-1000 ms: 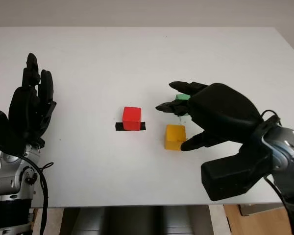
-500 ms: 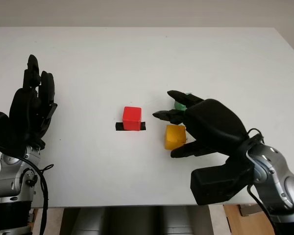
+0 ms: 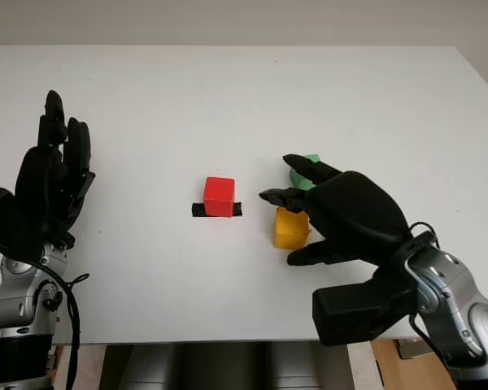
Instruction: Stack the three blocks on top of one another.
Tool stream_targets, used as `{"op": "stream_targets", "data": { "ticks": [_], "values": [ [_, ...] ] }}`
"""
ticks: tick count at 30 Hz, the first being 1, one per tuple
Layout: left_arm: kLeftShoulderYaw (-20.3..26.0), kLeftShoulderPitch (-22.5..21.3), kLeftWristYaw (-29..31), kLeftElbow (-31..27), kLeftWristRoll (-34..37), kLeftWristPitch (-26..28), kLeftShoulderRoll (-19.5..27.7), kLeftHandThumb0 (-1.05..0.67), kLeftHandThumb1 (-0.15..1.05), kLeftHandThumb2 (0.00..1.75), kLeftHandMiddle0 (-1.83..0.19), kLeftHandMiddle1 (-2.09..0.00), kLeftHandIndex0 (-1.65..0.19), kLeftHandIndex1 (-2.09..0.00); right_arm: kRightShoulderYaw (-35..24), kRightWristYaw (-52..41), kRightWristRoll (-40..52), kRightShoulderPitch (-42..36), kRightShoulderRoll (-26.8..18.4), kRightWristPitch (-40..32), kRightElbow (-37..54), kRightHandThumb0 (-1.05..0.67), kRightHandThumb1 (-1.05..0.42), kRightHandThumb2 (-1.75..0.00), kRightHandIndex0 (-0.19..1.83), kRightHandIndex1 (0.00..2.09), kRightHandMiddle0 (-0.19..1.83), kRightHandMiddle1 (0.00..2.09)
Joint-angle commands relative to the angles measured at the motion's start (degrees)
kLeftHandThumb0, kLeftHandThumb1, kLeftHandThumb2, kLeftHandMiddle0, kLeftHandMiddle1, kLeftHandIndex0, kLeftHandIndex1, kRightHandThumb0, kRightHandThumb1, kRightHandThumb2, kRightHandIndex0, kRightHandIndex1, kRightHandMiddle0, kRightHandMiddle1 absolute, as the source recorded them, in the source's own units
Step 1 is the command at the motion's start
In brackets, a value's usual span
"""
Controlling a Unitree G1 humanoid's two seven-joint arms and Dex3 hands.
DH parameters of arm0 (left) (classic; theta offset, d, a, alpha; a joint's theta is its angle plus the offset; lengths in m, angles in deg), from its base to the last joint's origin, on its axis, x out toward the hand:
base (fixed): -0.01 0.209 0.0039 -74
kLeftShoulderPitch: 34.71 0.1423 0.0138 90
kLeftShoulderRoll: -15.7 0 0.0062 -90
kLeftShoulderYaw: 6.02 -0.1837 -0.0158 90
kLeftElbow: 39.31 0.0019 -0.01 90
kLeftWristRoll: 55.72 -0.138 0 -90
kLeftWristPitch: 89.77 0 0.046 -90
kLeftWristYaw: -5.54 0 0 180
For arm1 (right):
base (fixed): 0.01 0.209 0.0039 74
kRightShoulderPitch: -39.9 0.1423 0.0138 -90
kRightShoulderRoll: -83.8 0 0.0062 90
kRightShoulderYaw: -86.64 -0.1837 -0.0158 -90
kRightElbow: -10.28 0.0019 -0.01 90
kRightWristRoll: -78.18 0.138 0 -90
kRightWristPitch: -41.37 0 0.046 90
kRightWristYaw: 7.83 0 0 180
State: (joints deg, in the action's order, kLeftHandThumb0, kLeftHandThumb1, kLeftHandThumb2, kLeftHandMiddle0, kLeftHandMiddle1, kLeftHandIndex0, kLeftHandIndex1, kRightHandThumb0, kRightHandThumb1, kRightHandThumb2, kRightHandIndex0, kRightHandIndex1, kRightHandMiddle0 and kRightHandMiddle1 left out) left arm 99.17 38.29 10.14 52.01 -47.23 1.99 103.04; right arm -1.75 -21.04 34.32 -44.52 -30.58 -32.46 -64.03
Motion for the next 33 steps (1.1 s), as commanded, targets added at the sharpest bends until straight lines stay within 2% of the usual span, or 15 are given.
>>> {"op": "stream_targets", "data": {
  "ticks": [1, 16, 33],
  "values": [
    [-0.03, 0.70, 0.33, -0.34, -0.15, -0.83, 0.60, -0.74, 1.05, 0.49, 0.19, 0.00, 0.19, -0.01, -0.63, 1.01, -0.53, -0.59, -0.31, -0.02, 0.65, -0.69, -0.86, -0.05, 0.22, 0.06, 0.61, 0.06],
    [0.25, 1.19, 1.13, -0.27, 0.76, -1.33, 0.41, -0.71, 1.05, 0.49, 0.19, 0.00, 0.19, 0.00, 0.48, 6.25, -1.71, 0.42, 0.55, 0.12, -2.92, -0.59, -0.86, -0.05, 0.27, 0.07, 0.64, 0.07],
    [0.17, 1.38, 0.81, -0.04, 0.29, -1.68, 0.40, -0.72, 1.05, 0.49, 0.19, 0.00, 0.19, 0.00, 1.52, 7.21, -2.06, 0.29, 0.84, -0.02, -4.55, -0.52, -0.88, -0.06, 0.30, 0.07, 0.71, 0.08]
  ]
}}
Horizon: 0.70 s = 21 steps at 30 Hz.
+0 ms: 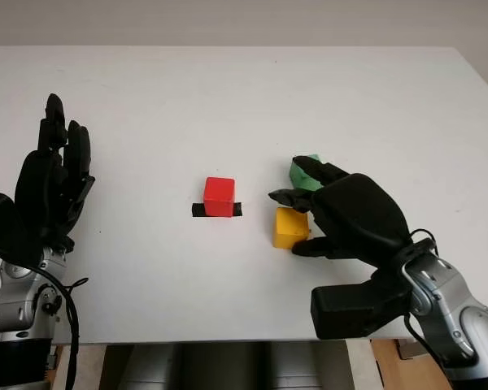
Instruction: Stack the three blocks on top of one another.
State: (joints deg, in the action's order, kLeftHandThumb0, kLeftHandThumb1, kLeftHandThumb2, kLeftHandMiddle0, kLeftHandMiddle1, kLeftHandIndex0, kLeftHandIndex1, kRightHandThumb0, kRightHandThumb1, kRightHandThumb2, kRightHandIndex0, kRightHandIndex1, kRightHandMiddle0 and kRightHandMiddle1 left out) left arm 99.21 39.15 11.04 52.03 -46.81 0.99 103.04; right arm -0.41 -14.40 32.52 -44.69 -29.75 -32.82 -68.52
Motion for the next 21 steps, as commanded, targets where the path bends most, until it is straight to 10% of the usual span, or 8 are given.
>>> {"op": "stream_targets", "data": {
  "ticks": [1, 17, 21],
  "values": [
    [0.08, 0.56, -0.24, -0.08, -0.33, -0.69, 0.38, -0.72, 1.05, 0.49, 0.19, 0.00, 0.19, 0.00, 0.24, 0.91, -0.32, 0.44, 0.02, 0.49, -0.18, -0.50, -0.88, -0.06, 0.31, 0.07, 0.73, 0.09],
    [-0.13, 0.94, -0.86, -0.44, -0.80, -0.99, 0.20, -0.70, 1.05, 0.45, 0.19, 0.00, 0.18, -0.03, -0.50, 2.20, -2.21, 0.19, -0.42, -0.10, 0.70, -0.29, -0.91, -0.06, 0.42, 0.09, 0.92, 0.19],
    [-0.06, 0.79, -0.91, -0.28, -0.41, -1.13, -0.09, -0.69, 1.05, 0.44, 0.19, 0.00, 0.18, -0.03, -1.07, 3.59, -1.23, 0.38, -0.32, 0.64, 0.47, -0.24, -0.92, -0.05, 0.49, 0.07, 0.65, 0.84]
  ]
}}
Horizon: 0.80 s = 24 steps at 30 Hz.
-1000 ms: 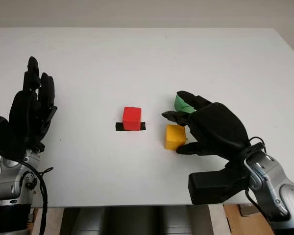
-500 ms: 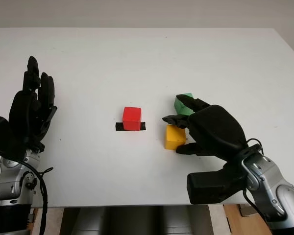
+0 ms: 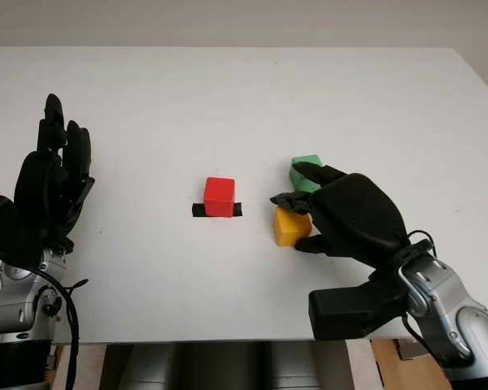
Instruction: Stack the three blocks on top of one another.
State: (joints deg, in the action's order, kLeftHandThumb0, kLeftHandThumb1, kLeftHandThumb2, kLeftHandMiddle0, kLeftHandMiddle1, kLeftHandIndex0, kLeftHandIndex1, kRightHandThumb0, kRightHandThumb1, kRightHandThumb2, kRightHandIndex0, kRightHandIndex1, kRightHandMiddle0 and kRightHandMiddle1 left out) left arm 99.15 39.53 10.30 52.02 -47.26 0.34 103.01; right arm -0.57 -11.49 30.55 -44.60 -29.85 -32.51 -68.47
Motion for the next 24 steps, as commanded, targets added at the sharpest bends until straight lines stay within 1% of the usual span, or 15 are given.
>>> {"op": "stream_targets", "data": {
  "ticks": [1, 5, 13, 16, 17, 19, 23, 24],
  "values": [
    [0.00, 0.38, -0.20, -0.24, 0.08, -0.54, -0.12, -0.69, 1.05, 0.44, 0.19, 0.00, 0.18, -0.03, -1.09, 1.09, 1.00, 0.50, -0.23, 0.54, 0.22, -0.23, -0.92, -0.05, 0.49, 0.07, 0.63, 0.88],
    [-0.11, 0.34, -0.32, -0.20, -0.20, -0.59, 0.00, -0.70, 1.05, 0.43, 0.19, 0.00, 0.19, -0.04, -2.19, 1.14, 3.98, 1.24, 0.24, 0.46, -0.35, -0.21, -0.90, -0.05, 0.50, 0.07, 0.61, 0.92],
    [-0.11, 0.36, -0.18, 0.02, -0.21, -0.77, 0.21, -0.70, 1.05, 0.43, 0.19, 0.00, 0.18, -0.04, -4.95, -5.16, 13.65, 3.82, 1.05, -3.87, 2.13, -0.24, -0.92, -0.06, 0.46, 0.05, 0.57, 0.88],
    [-0.07, 0.26, -0.24, 0.00, -0.01, -0.73, 0.03, -0.69, 1.05, 0.42, 0.19, 0.00, 0.18, -0.04, -6.06, -7.28, 17.03, 5.88, 0.79, -4.82, 2.72, -0.23, -0.92, -0.06, 0.46, 0.05, 0.56, 0.93],
    [-0.10, 0.28, -0.29, -0.03, -0.04, -0.81, -0.05, -0.69, 1.05, 0.42, 0.19, 0.00, 0.18, -0.04, -6.27, -8.27, 17.62, 6.62, 0.67, -5.75, 3.28, -0.23, -0.92, -0.05, 0.46, 0.05, 0.56, 0.94],
    [-0.24, 0.34, -0.51, -0.19, -0.24, -0.66, -0.13, -0.69, 1.05, 0.43, 0.19, 0.00, 0.19, -0.04, -6.61, -10.28, 18.79, 8.25, 0.40, -7.33, 4.19, -0.23, -0.91, -0.05, 0.47, 0.05, 0.59, 0.89],
    [-0.42, 0.54, -0.27, 0.04, -0.47, -1.13, 0.12, -0.69, 1.05, 0.44, 0.19, 0.00, 0.19, -0.03, -7.01, -10.93, 22.13, 12.33, 0.86, -6.18, 1.91, -0.22, -0.87, -0.04, 0.51, 0.07, 0.68, 0.86],
    [-0.40, 0.57, -0.29, 0.04, -0.42, -1.18, 0.08, -0.69, 1.05, 0.44, 0.19, 0.00, 0.19, -0.03, -7.02, -11.63, 23.44, 13.37, 1.09, -6.92, 1.53, -0.22, -0.86, -0.04, 0.52, 0.08, 0.70, 0.86]
  ]
}}
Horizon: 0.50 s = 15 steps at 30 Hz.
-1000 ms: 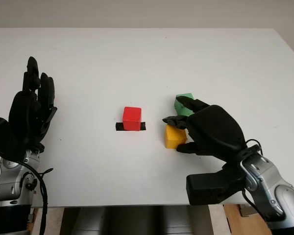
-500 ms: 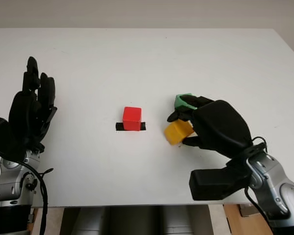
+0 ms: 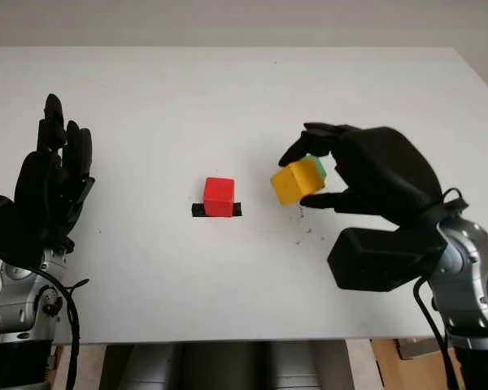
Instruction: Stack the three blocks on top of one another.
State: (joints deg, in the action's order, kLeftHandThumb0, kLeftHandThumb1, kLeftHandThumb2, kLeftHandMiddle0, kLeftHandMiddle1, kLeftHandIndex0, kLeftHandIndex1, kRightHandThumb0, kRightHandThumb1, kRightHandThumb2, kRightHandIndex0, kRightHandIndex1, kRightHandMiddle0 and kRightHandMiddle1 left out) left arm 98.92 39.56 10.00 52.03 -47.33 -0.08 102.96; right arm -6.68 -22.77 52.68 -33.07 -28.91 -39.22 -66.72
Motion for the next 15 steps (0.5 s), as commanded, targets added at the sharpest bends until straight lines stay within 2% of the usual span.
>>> {"op": "stream_targets", "data": {
  "ticks": [1, 5, 8, 15],
  "values": [
    [-0.15, 0.54, -0.12, 0.01, -0.35, -0.73, 0.05, -0.69, 1.05, 0.44, 0.19, 0.00, 0.19, -0.03, -0.93, -1.12, 2.93, 2.89, 0.46, -0.82, -0.71, -0.22, -0.86, -0.04, 0.51, 0.07, 0.69, 0.87],
    [-0.25, 0.37, -0.79, -0.29, -0.37, -0.27, -0.27, -0.69, 1.05, 0.43, 0.19, 0.00, 0.19, -0.04, -0.25, -3.87, 9.08, 7.26, 2.01, -2.49, -4.00, -0.21, -0.86, -0.05, 0.49, 0.06, 0.65, 0.94],
    [-0.53, 0.27, -1.07, -0.18, -0.61, -0.26, -0.23, -0.69, 1.05, 0.43, 0.19, 0.00, 0.19, -0.04, 1.04, -5.05, 11.68, 10.34, 3.78, -3.15, -7.26, -0.23, -0.88, -0.06, 0.47, 0.05, 0.55, 1.13],
    [-0.57, 0.02, -1.65, 0.19, -0.42, -0.25, -0.29, -0.70, 1.05, 0.43, 0.19, -0.01, 0.17, -0.05, 5.71, -5.45, 11.56, 16.97, 7.90, -4.82, -14.86, -0.32, -0.90, -0.06, 0.45, 0.04, 0.44, 1.42]
  ]
}}
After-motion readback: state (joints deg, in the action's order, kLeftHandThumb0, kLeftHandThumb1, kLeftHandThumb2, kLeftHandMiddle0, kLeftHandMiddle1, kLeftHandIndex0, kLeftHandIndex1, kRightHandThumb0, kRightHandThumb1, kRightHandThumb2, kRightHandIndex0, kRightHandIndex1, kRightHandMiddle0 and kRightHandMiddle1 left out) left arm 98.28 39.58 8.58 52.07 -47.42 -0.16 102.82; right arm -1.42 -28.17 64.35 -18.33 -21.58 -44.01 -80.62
